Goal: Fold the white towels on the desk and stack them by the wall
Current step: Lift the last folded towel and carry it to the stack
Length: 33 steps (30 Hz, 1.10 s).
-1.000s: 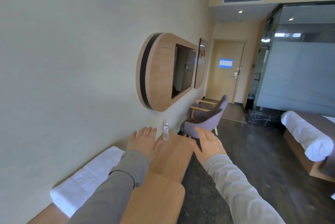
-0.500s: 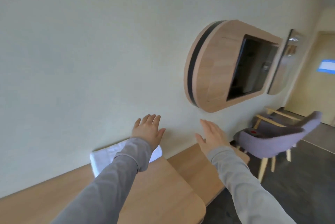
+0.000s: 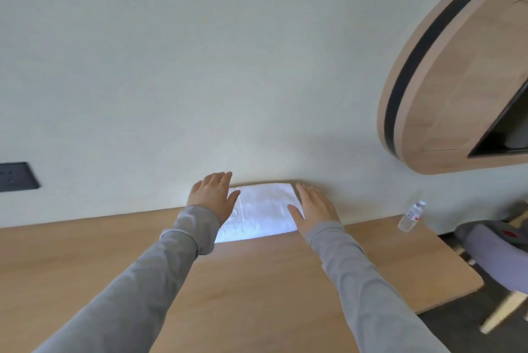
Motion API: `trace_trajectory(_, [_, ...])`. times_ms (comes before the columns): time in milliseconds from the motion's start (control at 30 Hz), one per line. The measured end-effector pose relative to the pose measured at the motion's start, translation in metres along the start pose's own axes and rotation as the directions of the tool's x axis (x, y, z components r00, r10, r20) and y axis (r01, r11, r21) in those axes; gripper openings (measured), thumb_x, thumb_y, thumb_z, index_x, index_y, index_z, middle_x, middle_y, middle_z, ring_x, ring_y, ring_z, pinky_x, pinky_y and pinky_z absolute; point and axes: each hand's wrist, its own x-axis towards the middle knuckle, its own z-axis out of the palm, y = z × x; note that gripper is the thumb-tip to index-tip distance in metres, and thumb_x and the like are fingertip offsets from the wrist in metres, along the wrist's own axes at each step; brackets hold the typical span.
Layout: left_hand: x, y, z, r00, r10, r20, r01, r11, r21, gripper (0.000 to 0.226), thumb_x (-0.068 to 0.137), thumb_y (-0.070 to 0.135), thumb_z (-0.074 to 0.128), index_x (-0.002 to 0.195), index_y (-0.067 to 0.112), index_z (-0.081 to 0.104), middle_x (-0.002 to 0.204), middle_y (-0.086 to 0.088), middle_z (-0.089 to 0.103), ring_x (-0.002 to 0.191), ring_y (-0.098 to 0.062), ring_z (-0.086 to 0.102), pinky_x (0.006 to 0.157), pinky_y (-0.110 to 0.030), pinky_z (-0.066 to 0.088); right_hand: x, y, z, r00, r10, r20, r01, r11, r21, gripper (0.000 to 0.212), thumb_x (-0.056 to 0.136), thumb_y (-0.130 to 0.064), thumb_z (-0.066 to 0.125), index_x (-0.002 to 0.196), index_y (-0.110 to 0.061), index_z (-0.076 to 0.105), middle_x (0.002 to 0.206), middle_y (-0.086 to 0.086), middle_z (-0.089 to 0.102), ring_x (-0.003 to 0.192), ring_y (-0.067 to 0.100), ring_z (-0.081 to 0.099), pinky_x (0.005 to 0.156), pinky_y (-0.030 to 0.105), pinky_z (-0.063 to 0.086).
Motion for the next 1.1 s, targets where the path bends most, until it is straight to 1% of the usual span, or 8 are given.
trace_trajectory(233, [0.026,-0.006,0.076,0.986,-0.094,0.139,0.1,0.994,-0.033,0.054,0.099,0.042,0.029,0.148,0.018,0.021,0.153,0.001,0.027,0.14,-0.017,0.024,0.113,-0.034,0.022,0.049,0.026,0.07,0.982,-0.02,0.189,0.017,1.0,0.02,0.056,0.097,-0.037,0.038,0.145,-0.014,0.021,0.15,0.003,0.03,0.139,0.019,0.024,0.111,0.031,0.023])
trace_trajectory(533, [0.018,-0.009,0.15,0.937,-0.234,0.258,0.246,0.969,-0.014,0.049,0.099,0.044,0.029,0.14,0.018,0.034,0.136,-0.001,0.045,0.122,-0.02,0.046,0.1,-0.034,0.037,0.077,0.057,0.152,0.896,0.104,0.431,-0.199,0.963,0.18,0.053,0.098,-0.038,0.037,0.145,-0.015,0.026,0.151,0.004,0.031,0.138,0.021,0.028,0.111,0.034,0.027])
trace_trajectory(633, [0.011,-0.005,0.177,0.865,-0.347,0.363,0.411,0.905,-0.113,0.049,0.098,0.045,0.031,0.139,0.019,0.035,0.137,-0.001,0.044,0.122,-0.02,0.047,0.098,-0.036,0.04,0.078,0.068,0.178,0.841,0.141,0.522,-0.311,0.916,0.254,0.052,0.097,-0.037,0.039,0.143,-0.014,0.031,0.148,0.007,0.034,0.133,0.024,0.036,0.106,0.034,0.032])
trace_trajectory(700, [0.013,-0.005,0.19,0.761,-0.464,0.454,0.609,0.753,-0.251,0.053,0.097,0.046,0.035,0.14,0.016,0.035,0.138,-0.003,0.044,0.12,-0.023,0.049,0.096,-0.038,0.042,0.081,0.075,0.191,0.811,0.173,0.559,-0.413,0.846,0.337,0.052,0.096,-0.037,0.043,0.14,-0.012,0.035,0.145,0.009,0.04,0.13,0.025,0.041,0.104,0.034,0.035])
trace_trajectory(767, [0.021,-0.01,0.202,0.622,-0.559,0.548,0.777,0.527,-0.345,0.06,0.095,0.048,0.041,0.141,0.011,0.036,0.137,-0.008,0.047,0.119,-0.028,0.05,0.096,-0.035,0.041,0.087,0.081,0.204,0.784,0.225,0.579,-0.525,0.737,0.425,0.052,0.094,-0.036,0.048,0.138,-0.009,0.041,0.141,0.01,0.046,0.127,0.026,0.046,0.101,0.033,0.037])
trace_trajectory(867, [0.037,-0.014,0.216,0.405,-0.607,0.684,0.875,0.039,-0.483,0.068,0.087,0.055,0.054,0.131,0.004,0.044,0.115,-0.014,0.058,0.108,-0.03,0.055,0.102,-0.037,0.04,0.102,0.088,0.221,0.66,0.298,0.689,-0.734,0.452,0.508,0.058,0.093,-0.038,0.051,0.138,-0.003,0.039,0.137,0.015,0.048,0.123,0.029,0.049,0.105,0.037,0.038])
trace_trajectory(967, [0.047,-0.013,0.231,0.319,-0.522,0.791,0.677,-0.459,-0.576,0.076,0.08,0.054,0.064,0.131,0.002,0.042,0.099,-0.012,0.053,0.091,-0.025,0.056,0.095,-0.036,0.045,0.115,0.09,0.239,0.496,0.293,0.817,-0.85,-0.026,0.526,0.065,0.089,-0.034,0.058,0.138,0.002,0.035,0.134,0.019,0.049,0.119,0.029,0.052,0.101,0.038,0.043])
trace_trajectory(1100, [0.059,-0.017,0.253,0.292,-0.517,0.804,0.399,-0.699,-0.594,0.074,0.072,0.053,0.072,0.125,0.008,0.047,0.124,-0.016,0.054,0.106,-0.027,0.057,0.093,-0.034,0.047,0.127,0.085,0.255,0.415,0.245,0.876,-0.744,-0.463,0.482,0.064,0.082,-0.034,0.069,0.13,0.0,0.044,0.132,0.017,0.05,0.122,0.028,0.05,0.102,0.038,0.042])
